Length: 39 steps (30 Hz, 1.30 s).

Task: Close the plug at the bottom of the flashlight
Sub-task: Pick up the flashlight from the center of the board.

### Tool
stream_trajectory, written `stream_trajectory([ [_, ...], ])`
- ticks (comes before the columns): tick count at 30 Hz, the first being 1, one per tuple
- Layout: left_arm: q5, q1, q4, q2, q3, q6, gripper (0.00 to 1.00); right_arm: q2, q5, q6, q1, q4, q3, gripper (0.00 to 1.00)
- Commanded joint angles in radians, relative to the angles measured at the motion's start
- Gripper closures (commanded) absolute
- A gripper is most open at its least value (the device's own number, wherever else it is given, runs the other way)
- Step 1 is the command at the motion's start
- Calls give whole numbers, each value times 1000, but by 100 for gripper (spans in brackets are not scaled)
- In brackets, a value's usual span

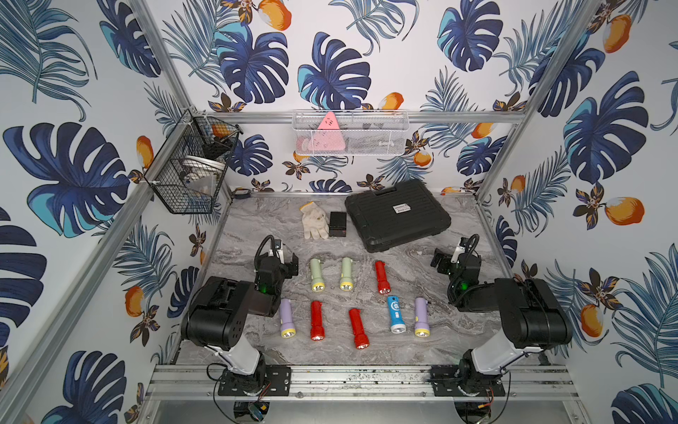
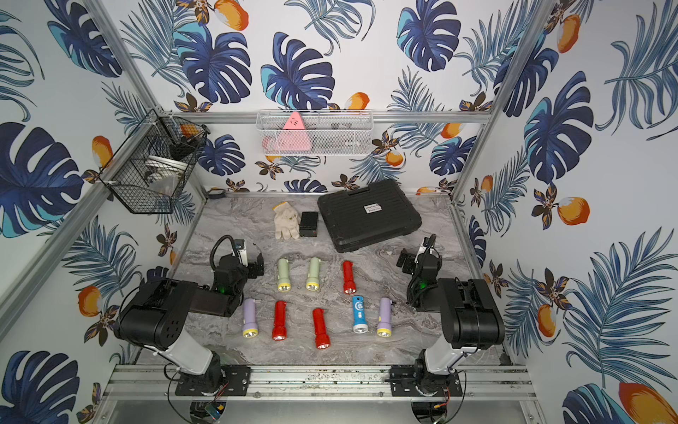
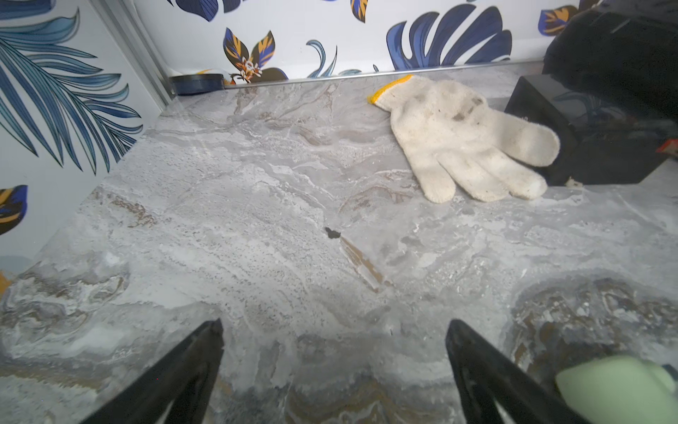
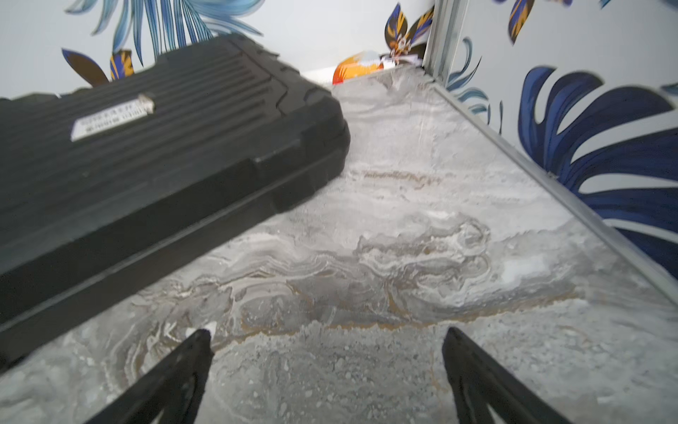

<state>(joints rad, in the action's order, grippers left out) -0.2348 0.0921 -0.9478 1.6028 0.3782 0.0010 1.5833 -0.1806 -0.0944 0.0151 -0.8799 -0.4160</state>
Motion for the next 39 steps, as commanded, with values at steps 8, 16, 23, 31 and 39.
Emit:
stream_trajectory([
  [8,-240,135,468,-247,162,-65,1,-255,-218,-284,0,682,-265,0],
  [16,-231,199,1374,-268,548,-363,1,-348,-6,-443,6,1042,-415,0],
  [23,-59,198,1674,-413,494,-465,1,-344,118,-420,-81,1200,-477,0],
  [31,57,199,1782,-499,406,-540,5,-333,31,-409,-266,1260,-462,0],
  [39,140,200,1728,-455,334,-664,14,-307,24,-427,-335,1246,-455,0],
])
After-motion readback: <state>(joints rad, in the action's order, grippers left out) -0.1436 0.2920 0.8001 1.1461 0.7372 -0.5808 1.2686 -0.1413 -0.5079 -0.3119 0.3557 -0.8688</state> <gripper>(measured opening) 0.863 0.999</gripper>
